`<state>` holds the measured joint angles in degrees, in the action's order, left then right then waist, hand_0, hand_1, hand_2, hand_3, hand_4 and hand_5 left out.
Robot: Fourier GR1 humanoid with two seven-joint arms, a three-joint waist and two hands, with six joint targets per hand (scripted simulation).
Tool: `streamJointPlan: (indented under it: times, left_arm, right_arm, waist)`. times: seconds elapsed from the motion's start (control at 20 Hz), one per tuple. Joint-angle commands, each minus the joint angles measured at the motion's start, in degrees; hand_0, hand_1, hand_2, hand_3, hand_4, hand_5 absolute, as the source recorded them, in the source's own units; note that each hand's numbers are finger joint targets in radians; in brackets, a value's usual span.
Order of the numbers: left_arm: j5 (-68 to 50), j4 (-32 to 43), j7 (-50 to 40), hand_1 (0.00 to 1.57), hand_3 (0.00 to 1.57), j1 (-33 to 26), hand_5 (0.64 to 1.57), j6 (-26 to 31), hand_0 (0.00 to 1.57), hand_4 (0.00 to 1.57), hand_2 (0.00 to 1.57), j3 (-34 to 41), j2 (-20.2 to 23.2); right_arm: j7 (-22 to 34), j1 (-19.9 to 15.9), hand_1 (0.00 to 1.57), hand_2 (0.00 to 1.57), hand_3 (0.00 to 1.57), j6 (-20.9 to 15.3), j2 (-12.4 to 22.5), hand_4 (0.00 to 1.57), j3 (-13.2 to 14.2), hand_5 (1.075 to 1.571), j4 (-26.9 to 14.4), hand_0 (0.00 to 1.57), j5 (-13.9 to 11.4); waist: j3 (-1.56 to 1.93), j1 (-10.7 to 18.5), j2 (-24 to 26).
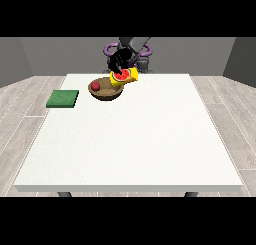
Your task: Pick the cup and pour the ball into the bowl, then pick the bowl and place it on the pad
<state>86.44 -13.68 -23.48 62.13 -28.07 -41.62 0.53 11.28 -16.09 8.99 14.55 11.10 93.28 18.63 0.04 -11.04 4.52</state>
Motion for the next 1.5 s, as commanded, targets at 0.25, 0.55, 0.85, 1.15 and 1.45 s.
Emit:
streamJointPlan:
  times: [0.25, 0.55, 0.85, 1.15, 1.45]
  left_arm:
    - [-22.6, -8.5, 9.8, 1.11, 1.48, -6.9, 1.548, -11.7, 1.11, 0.95, 1.47, 20.8, 9.2]
    - [-40.5, -16.5, 26.1, 1.21, 1.57, -19.5, 1.571, -19.3, 1.21, 0.93, 1.57, 32.9, 12.3]
    - [-58.2, -26.2, 46.3, 1.55, 1.57, -30.7, 1.505, -17.9, 1.55, 1.42, 1.57, 41.7, 12.3]
    - [-80.1, -34.3, 49.9, 1.37, 1.57, -28.6, 1.564, 1.6, 1.37, 0.86, 1.57, 50.7, 1.5]
    - [-97.0, -36.7, 59.3, 0.17, 0.00, -29.5, 1.566, 25.2, 0.17, 0.20, 0.00, 60.5, 8.2]
  right_arm:
    - [0.4, 8.6, 0.00, 0.00, 0.00, 2.4, 0.7, 0.38, 0.3, 1.564, 3.9, 0.00, 0.7]
    - [-0.8, 9.2, 0.00, 0.00, 0.00, 2.1, -0.4, 0.40, 0.5, 1.565, 8.7, 0.00, 1.8]
    - [-1.1, 10.9, 0.00, 0.00, 0.00, 0.3, -2.5, 0.41, -1.1, 1.566, 14.8, 0.00, 0.9]
    - [-0.3, 10.5, 0.00, 0.00, 0.00, -1.3, -3.6, 0.46, -1.7, 1.566, 13.3, 0.00, -0.1]
    - [-0.8, 11.1, 0.00, 0.00, 0.00, -5.2, -6.6, 0.51, -5.1, 1.563, 17.1, 0.00, -5.0]
  waist:
    - [-0.26, 0.4, 3.4]
    - [-0.56, 0.8, -2.0]
    - [-0.60, 2.3, -4.9]
    - [-1.49, 5.8, -5.1]
    - [-0.51, 8.9, -10.8]
